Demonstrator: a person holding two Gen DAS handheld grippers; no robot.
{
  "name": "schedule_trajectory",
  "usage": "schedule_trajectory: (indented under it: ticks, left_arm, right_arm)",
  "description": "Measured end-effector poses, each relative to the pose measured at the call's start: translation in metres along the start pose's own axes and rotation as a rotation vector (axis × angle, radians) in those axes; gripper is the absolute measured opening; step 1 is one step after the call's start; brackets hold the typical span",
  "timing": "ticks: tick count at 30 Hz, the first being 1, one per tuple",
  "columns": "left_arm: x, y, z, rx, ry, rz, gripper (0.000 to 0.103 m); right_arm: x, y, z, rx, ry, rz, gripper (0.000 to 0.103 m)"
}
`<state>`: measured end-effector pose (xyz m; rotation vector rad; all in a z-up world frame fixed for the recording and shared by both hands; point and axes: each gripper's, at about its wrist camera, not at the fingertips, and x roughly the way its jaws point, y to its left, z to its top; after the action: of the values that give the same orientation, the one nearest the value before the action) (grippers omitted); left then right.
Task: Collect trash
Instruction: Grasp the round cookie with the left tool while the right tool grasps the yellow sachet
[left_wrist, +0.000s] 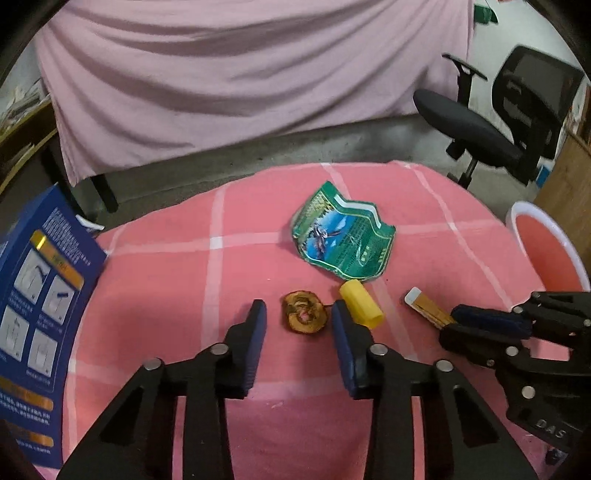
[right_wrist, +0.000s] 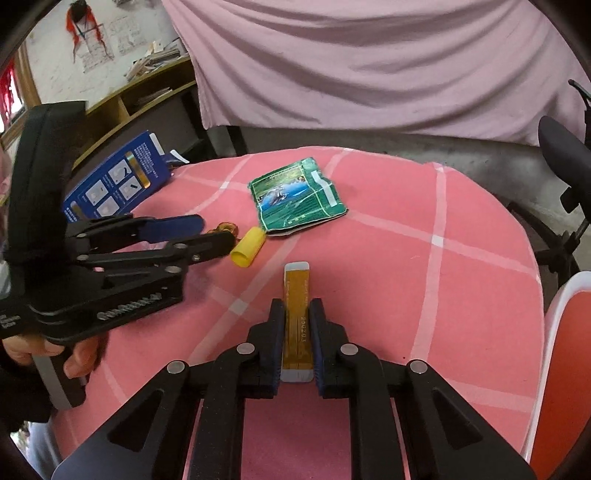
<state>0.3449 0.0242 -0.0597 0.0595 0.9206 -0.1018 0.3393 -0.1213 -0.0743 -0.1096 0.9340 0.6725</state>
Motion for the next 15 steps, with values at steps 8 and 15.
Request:
schedule_trajectory:
  ticks: [8, 15]
  left_arm:
    - [0.001, -0.007, -0.007, 0.02, -0.014, 0.019, 0.02]
    - [-0.033, -0.007, -0.03, -0.093, -0.112, 0.007, 0.02]
  right_arm:
    - [-0.006, -0.002, 0.0, 0.012, -0.035, -0.009, 0.011]
    - [-0.021, -0.003, -0.002, 0.025, -0.121, 0.002, 0.011]
